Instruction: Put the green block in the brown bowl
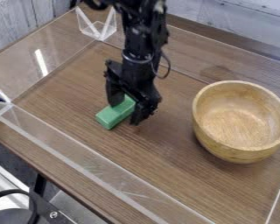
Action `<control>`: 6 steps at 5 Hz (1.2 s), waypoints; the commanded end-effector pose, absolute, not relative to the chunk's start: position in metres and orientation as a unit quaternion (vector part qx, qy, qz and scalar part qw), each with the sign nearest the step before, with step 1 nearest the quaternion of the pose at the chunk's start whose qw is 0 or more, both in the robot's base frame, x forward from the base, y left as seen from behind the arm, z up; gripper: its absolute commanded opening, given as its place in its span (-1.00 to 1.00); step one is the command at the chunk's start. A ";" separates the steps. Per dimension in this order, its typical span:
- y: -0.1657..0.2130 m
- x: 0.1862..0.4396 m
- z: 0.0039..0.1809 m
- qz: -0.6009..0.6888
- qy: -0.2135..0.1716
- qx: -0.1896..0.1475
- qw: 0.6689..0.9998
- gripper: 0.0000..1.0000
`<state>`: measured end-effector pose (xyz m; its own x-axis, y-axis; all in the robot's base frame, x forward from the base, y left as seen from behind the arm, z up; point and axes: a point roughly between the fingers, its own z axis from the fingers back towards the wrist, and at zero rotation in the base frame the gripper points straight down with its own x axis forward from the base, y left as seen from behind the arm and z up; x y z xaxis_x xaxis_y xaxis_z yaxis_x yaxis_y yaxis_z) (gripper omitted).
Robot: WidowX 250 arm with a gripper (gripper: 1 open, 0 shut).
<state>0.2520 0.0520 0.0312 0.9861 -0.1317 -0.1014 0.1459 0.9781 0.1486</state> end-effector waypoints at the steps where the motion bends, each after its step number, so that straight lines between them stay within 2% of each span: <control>1: 0.054 0.260 0.028 -0.062 0.027 0.079 0.995 -1.00; 2: 0.053 0.259 0.024 -0.055 0.024 0.075 0.995 -1.00; 4: 0.044 0.276 0.045 -0.078 0.016 0.071 0.994 -1.00; 6: 0.055 0.276 0.061 -0.051 -0.013 0.082 0.995 -1.00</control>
